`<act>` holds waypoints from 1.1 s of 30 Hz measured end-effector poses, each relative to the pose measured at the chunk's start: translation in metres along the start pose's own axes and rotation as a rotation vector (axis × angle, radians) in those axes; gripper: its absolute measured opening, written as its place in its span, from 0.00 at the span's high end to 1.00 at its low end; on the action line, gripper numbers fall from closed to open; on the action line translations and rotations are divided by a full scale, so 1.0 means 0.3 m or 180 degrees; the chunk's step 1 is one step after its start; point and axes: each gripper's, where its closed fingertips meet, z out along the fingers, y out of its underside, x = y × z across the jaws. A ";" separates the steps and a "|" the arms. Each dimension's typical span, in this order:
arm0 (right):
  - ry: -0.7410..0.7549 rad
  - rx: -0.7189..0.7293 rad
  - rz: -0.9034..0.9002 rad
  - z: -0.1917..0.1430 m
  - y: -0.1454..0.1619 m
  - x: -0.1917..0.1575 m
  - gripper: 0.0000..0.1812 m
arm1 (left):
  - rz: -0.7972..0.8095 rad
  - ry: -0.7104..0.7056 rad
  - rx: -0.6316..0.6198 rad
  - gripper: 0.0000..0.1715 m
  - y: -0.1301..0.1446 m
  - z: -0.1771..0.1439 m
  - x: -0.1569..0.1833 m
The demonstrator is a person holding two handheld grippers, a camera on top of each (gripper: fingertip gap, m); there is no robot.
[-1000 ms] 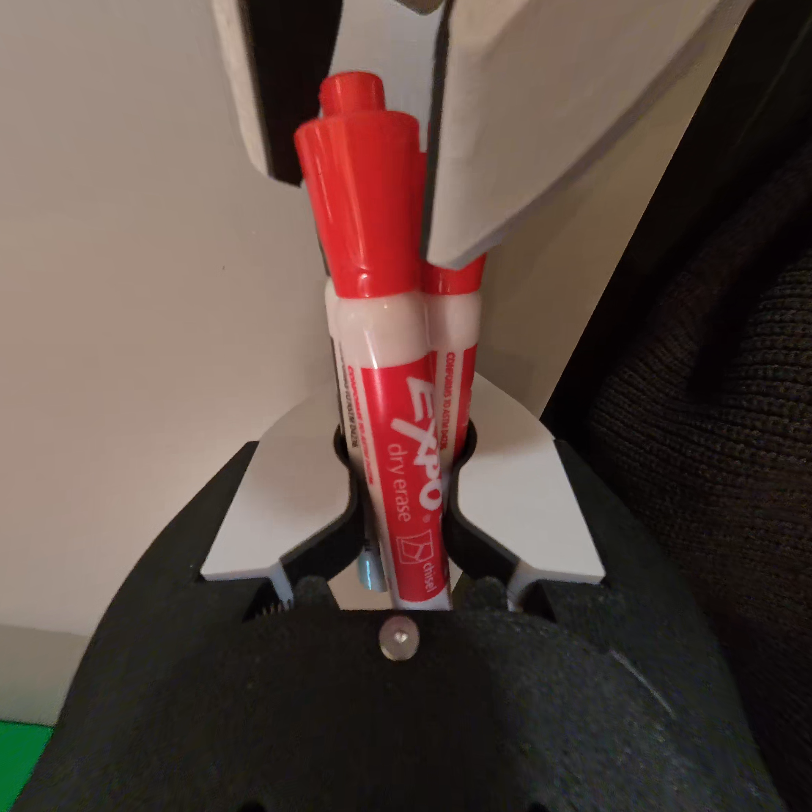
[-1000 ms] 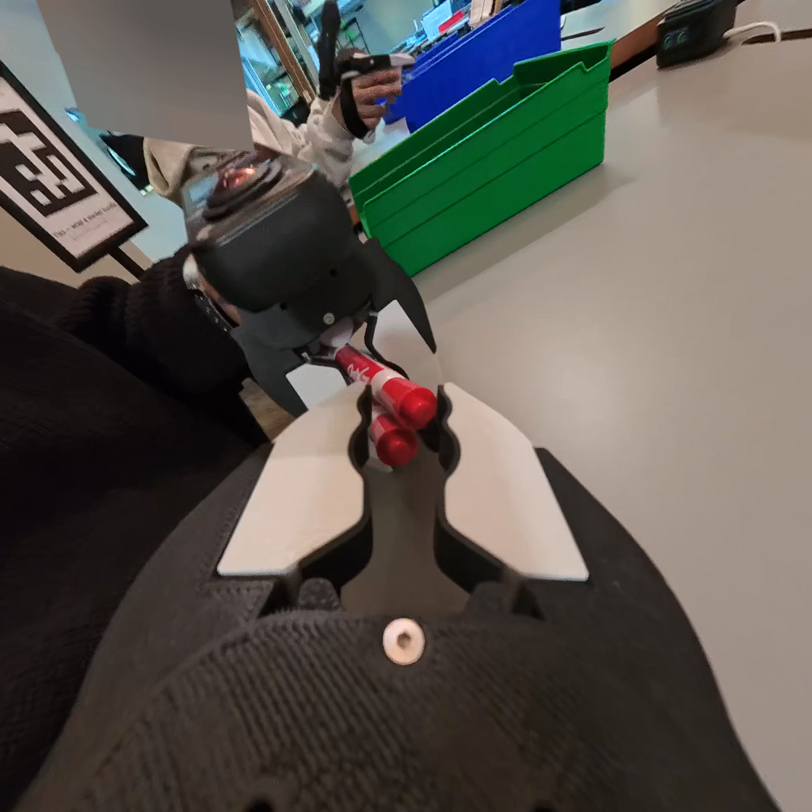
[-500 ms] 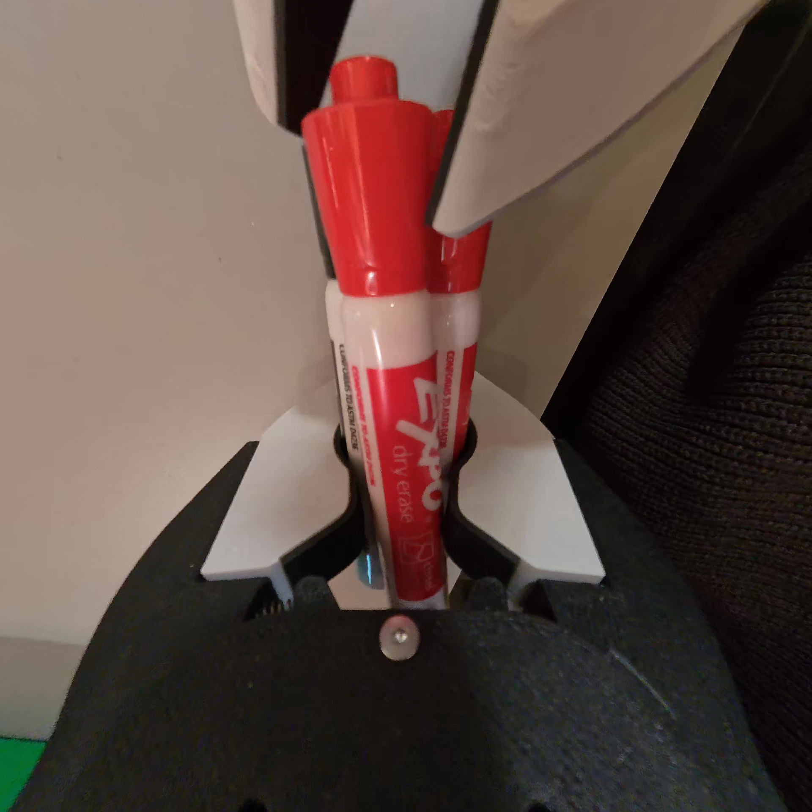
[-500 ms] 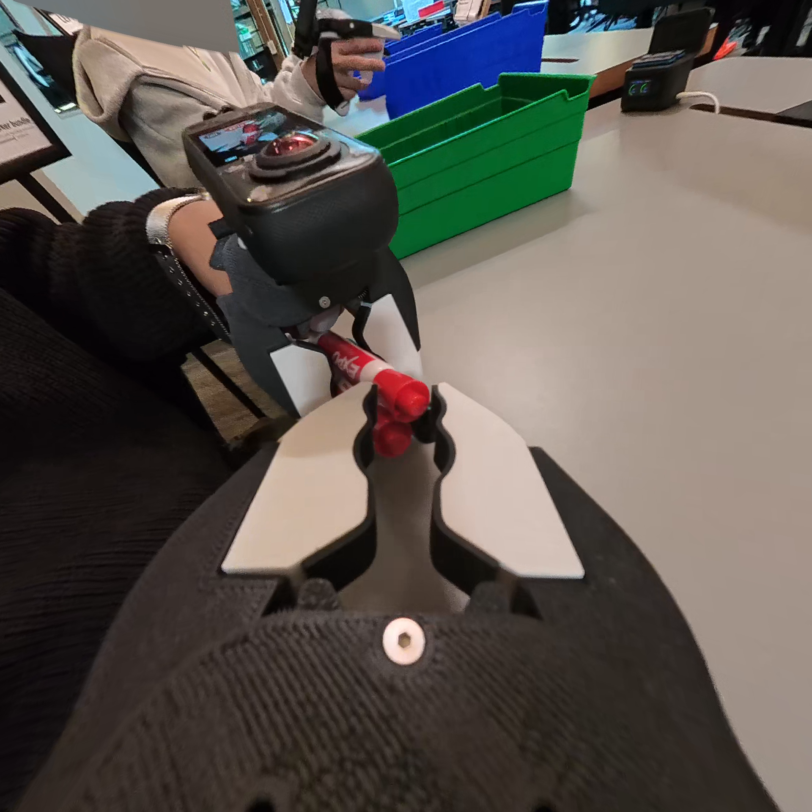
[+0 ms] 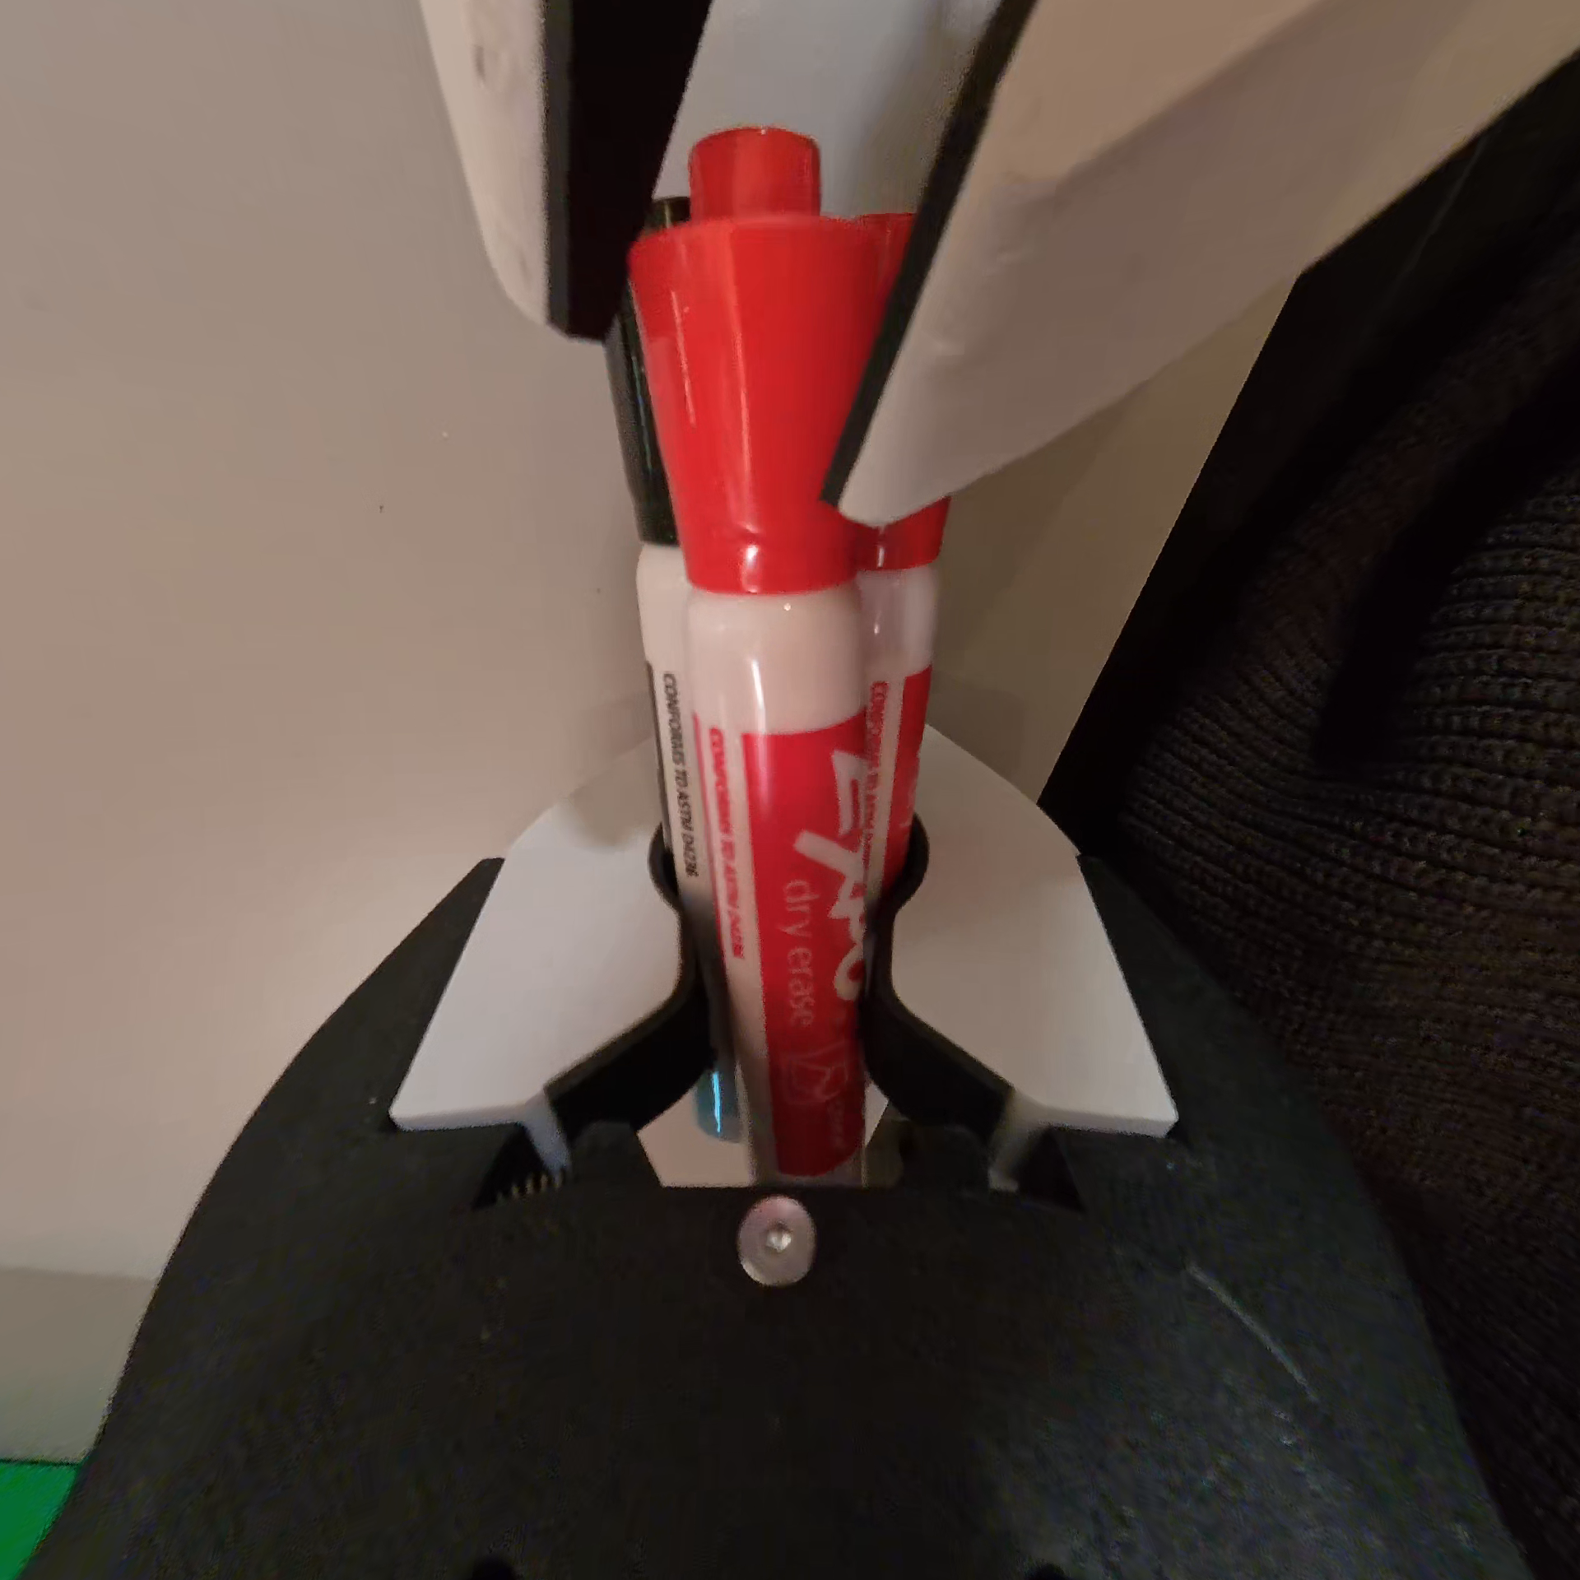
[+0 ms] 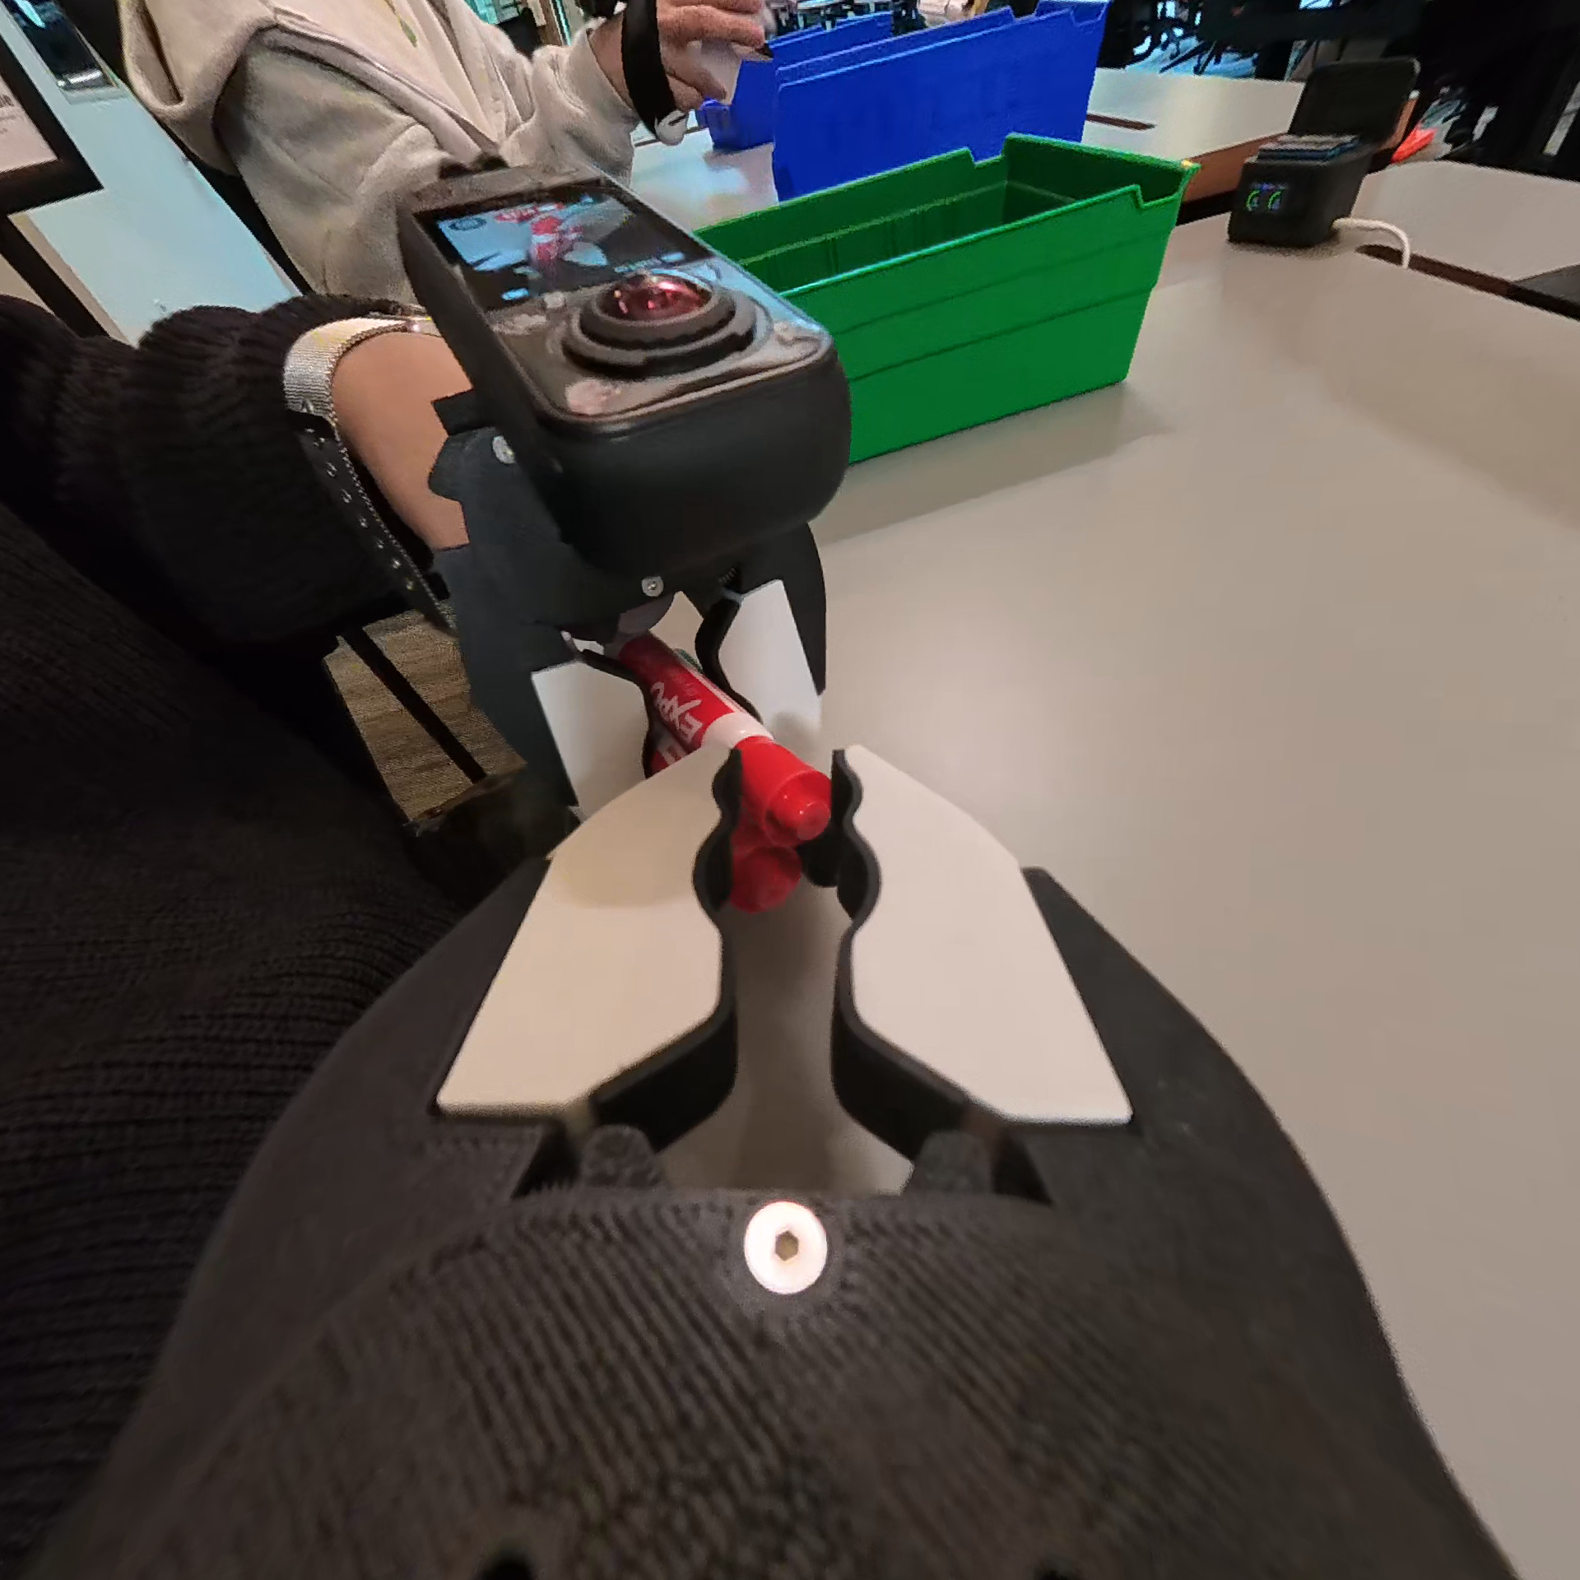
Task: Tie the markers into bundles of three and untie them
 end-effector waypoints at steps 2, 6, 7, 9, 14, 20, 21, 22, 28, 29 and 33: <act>-0.0011 -0.0014 -0.0037 -0.003 -0.001 -0.003 0.89 | -0.0003 0.0016 -0.0003 0.73 0.001 0.000 0.003; -0.0014 -0.0059 -0.0086 -0.001 0.006 -0.006 0.89 | 0.0010 0.0015 -0.0043 0.74 0.008 0.004 0.004; -0.0010 -0.0073 -0.0087 0.000 0.010 -0.005 0.89 | 0.0015 0.0014 -0.0054 0.73 0.009 0.004 0.004; 0.0011 -0.0075 -0.0098 0.000 0.013 -0.002 0.89 | 0.0010 0.0015 -0.0058 0.73 0.009 0.005 0.005; 0.0159 -0.0038 -0.0119 -0.006 0.009 0.021 0.88 | -0.0025 0.0012 -0.0047 0.74 0.010 -0.004 -0.001; 0.0229 0.0188 0.0069 -0.028 -0.026 0.047 0.86 | -0.0085 -0.0008 -0.0032 0.74 0.014 -0.013 -0.012; 0.0246 0.0235 0.0109 -0.034 -0.033 0.054 0.86 | -0.0113 -0.0011 -0.0033 0.74 0.015 -0.014 -0.014; 0.0256 0.0279 0.0163 -0.039 -0.038 0.060 0.85 | -0.0152 -0.0023 -0.0028 0.74 0.015 -0.015 -0.019; 0.0289 0.0581 0.0532 -0.078 -0.073 0.104 0.84 | -0.0375 -0.0076 0.0052 0.73 0.020 -0.039 -0.057; 0.0314 0.0604 0.0558 -0.082 -0.073 0.111 0.84 | -0.0397 -0.0099 0.0060 0.73 0.025 -0.046 -0.066; 0.0400 0.0607 0.0569 -0.077 -0.073 0.137 0.84 | -0.0475 -0.0215 0.0141 0.73 0.056 -0.087 -0.104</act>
